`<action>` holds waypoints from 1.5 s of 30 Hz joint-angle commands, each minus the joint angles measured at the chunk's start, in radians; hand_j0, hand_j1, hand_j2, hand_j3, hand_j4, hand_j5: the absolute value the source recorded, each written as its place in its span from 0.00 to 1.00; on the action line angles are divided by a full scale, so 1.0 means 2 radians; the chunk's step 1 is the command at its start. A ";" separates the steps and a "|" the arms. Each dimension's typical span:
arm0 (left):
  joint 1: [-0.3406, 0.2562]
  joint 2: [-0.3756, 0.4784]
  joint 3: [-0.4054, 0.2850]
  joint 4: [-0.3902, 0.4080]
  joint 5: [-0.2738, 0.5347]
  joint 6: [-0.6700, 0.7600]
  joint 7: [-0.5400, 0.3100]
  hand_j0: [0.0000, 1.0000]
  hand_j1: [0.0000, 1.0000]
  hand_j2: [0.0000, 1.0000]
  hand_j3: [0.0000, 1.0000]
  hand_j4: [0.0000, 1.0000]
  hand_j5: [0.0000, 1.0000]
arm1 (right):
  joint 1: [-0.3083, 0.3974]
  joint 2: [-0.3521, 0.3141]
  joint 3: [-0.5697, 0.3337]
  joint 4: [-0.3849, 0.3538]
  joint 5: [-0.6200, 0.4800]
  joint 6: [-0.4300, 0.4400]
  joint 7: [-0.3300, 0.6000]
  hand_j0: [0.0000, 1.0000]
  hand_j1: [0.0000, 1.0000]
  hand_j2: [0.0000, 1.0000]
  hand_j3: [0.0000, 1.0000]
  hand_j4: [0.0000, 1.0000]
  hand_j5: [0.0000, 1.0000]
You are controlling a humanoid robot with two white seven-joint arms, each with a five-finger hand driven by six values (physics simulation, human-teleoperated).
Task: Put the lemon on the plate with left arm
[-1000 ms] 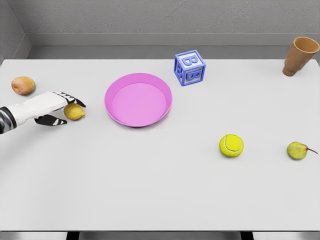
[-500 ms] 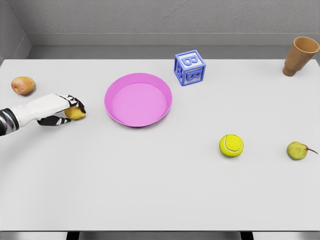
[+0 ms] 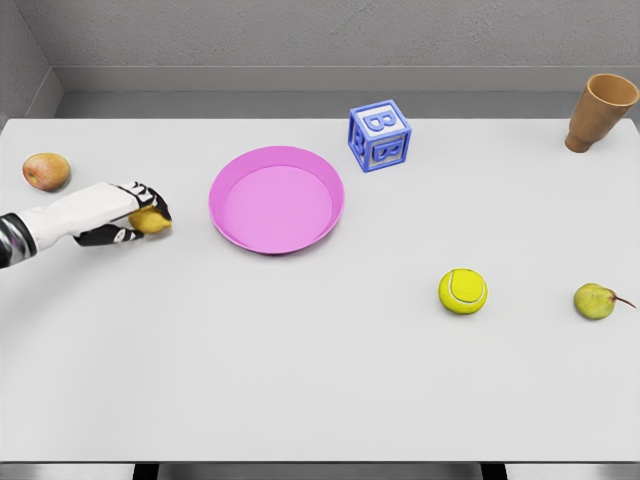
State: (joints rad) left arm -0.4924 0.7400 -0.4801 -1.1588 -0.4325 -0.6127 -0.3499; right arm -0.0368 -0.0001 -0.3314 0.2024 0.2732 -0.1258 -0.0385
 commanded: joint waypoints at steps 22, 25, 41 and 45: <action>-0.030 -0.033 0.003 -0.096 0.027 0.001 -0.001 0.46 0.46 0.46 0.46 0.46 0.46 | 0.000 0.000 0.000 0.000 0.000 0.000 0.000 1.00 1.00 1.00 1.00 1.00 1.00; -0.037 -0.043 0.002 -0.107 0.031 0.001 -0.001 0.47 0.47 0.47 0.47 0.47 0.47 | 0.000 0.000 0.000 0.000 0.000 0.000 0.000 1.00 1.00 1.00 1.00 1.00 1.00; -0.011 0.000 0.062 -0.091 0.043 0.001 0.001 1.00 1.00 1.00 1.00 1.00 1.00 | 0.000 0.000 0.000 0.000 0.000 0.000 0.000 1.00 1.00 1.00 1.00 1.00 1.00; 0.015 0.018 0.079 -0.091 0.044 0.001 0.001 1.00 1.00 1.00 1.00 1.00 1.00 | 0.000 0.000 0.000 0.000 0.000 0.000 0.000 1.00 1.00 1.00 1.00 1.00 1.00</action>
State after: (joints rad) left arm -0.4633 0.7555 -0.3451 -1.3430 -0.3539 -0.6128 -0.3489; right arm -0.0368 -0.0001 -0.3313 0.2024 0.2733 -0.1258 -0.0384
